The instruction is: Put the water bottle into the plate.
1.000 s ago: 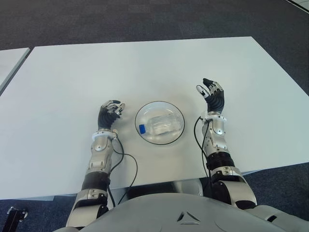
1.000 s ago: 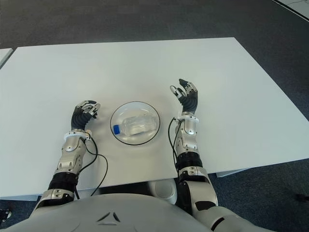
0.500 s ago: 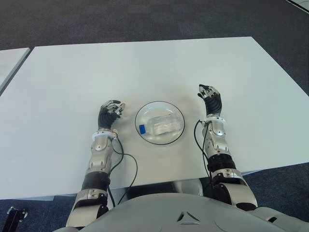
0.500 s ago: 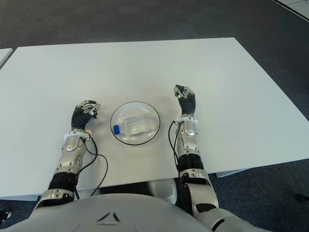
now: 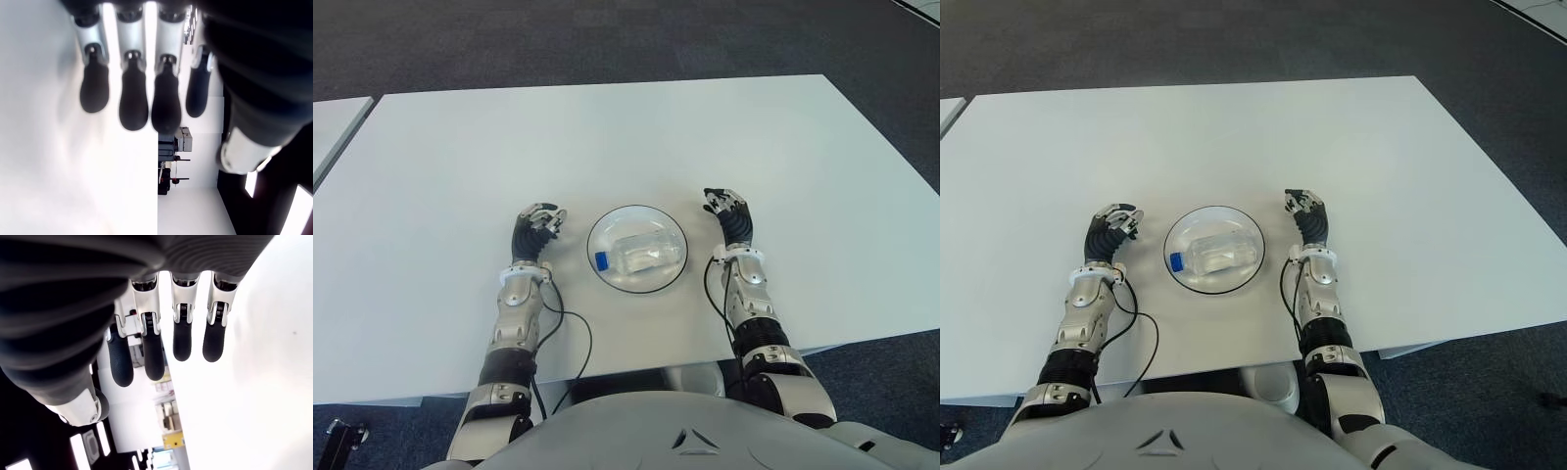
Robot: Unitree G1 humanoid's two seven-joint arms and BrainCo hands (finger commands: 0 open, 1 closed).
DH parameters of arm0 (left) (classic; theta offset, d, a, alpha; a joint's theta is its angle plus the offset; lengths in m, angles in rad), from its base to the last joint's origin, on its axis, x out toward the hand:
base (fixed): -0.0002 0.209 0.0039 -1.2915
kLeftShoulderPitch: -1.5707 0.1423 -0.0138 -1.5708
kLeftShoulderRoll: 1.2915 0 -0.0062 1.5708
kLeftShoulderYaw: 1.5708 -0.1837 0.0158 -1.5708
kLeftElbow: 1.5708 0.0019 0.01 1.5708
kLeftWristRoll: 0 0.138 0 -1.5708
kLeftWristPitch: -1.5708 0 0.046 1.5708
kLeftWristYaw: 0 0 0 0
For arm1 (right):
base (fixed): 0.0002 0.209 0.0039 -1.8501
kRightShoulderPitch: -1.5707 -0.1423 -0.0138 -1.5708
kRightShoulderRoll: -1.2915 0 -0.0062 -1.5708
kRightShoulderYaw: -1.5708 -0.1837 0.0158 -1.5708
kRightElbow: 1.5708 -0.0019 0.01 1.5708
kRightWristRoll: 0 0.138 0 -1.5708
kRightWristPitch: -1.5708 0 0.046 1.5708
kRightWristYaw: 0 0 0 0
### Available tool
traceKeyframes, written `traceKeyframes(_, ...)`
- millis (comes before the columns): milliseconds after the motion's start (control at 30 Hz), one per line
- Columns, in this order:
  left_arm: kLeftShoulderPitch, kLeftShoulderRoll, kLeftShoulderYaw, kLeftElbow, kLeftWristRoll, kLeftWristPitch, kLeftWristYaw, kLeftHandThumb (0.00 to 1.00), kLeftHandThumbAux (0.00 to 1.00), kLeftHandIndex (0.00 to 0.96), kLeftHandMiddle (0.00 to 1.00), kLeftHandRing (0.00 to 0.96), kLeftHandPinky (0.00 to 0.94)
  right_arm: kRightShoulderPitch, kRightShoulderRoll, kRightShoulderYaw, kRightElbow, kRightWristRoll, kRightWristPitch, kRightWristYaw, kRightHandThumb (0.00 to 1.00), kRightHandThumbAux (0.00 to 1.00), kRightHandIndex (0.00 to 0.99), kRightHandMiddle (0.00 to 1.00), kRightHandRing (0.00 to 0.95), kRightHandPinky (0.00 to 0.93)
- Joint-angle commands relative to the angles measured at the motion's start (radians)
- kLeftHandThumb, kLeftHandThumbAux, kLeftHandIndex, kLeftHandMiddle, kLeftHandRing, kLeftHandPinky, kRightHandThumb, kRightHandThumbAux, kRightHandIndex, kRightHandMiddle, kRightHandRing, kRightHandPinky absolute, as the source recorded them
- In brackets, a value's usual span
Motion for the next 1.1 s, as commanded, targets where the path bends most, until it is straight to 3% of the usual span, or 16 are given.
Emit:
traceKeyframes(33, 0.049, -0.01, 0.002, 0.043, -0.009, 0.067, -0.001, 0.709, 0.713, 0.435, 0.695, 0.674, 0.637, 0.01, 0.005, 0.011, 0.065, -0.037, 0.029, -0.011, 0.839, 0.684, 0.416, 0.543, 0.717, 0.714)
traceKeyframes(400, 0.044, -0.005, 0.0, 0.049, -0.009, 0.071, 0.001, 0.708, 0.713, 0.436, 0.699, 0.677, 0.653, -0.004, 0.014, 0.024, 0.141, -0.055, 0.036, 0.029, 0.841, 0.681, 0.424, 0.542, 0.718, 0.714)
traceKeyframes(1100, 0.046, -0.003, -0.003, 0.047, 0.001, 0.079, 0.013, 0.708, 0.714, 0.435, 0.688, 0.663, 0.633, -0.024, 0.016, 0.021, 0.229, -0.058, -0.031, 0.06, 0.84, 0.682, 0.42, 0.545, 0.715, 0.708)
